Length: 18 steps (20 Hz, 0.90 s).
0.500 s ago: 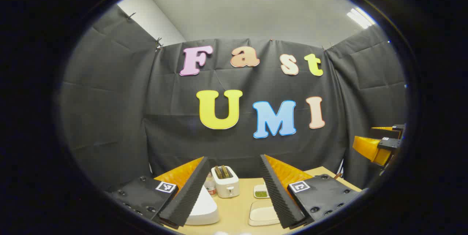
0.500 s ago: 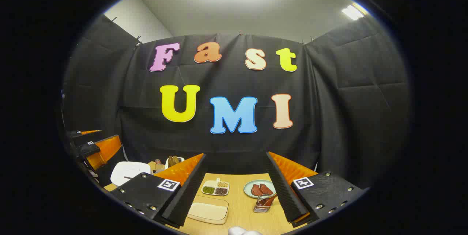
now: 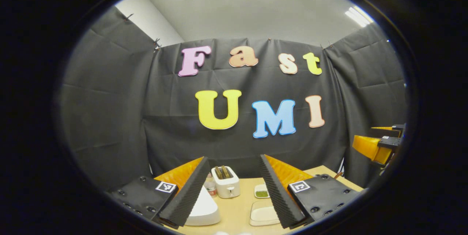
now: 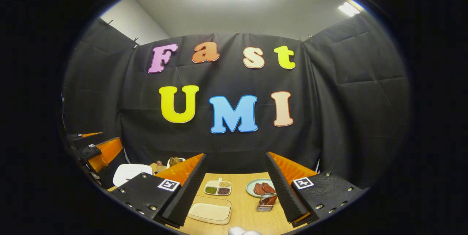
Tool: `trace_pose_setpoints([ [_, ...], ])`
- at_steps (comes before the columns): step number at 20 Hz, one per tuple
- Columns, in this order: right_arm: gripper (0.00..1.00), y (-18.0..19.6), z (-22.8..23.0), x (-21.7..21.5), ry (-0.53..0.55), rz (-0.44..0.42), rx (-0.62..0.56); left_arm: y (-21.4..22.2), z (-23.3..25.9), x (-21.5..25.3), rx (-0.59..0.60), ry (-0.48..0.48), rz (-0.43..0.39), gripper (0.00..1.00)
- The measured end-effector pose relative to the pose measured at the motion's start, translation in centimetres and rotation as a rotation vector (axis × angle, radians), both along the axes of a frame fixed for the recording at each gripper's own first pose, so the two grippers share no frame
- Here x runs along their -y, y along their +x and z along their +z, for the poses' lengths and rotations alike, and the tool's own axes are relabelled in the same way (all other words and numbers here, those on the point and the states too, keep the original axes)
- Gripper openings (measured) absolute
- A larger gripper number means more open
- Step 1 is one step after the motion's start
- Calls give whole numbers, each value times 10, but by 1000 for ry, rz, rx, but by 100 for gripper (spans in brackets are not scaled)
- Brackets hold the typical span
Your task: Close the left gripper, press the button to open the rice cooker; take a wooden spoon from the chopstick holder with the right hand, scoop a spoonful of rice and pour it into the rice cooker, then put the wooden spoon back into the chopstick holder.
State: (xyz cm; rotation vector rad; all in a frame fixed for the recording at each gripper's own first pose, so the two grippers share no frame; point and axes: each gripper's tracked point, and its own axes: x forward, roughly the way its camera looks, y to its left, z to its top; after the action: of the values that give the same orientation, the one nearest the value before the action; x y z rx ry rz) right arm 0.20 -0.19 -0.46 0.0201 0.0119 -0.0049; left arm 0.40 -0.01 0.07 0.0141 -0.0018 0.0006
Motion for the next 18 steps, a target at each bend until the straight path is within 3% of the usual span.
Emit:
trace_pose_setpoints([
  [9,97,1,1,7,10,-13,3,3,-3,1,-5,-2,-8,94],
  [10,96,1,1,6,10,-9,1,5,-5,2,-13,-9,-14,99],
  [13,96,1,-2,5,26,1,-6,9,-11,-3,-27,-24,-17,45],
  [15,96,2,-2,6,26,-1,-12,14,-19,-15,-55,-27,29,9],
  [18,96,4,-5,7,14,-9,-18,23,-22,-31,-58,-9,51,8],
])
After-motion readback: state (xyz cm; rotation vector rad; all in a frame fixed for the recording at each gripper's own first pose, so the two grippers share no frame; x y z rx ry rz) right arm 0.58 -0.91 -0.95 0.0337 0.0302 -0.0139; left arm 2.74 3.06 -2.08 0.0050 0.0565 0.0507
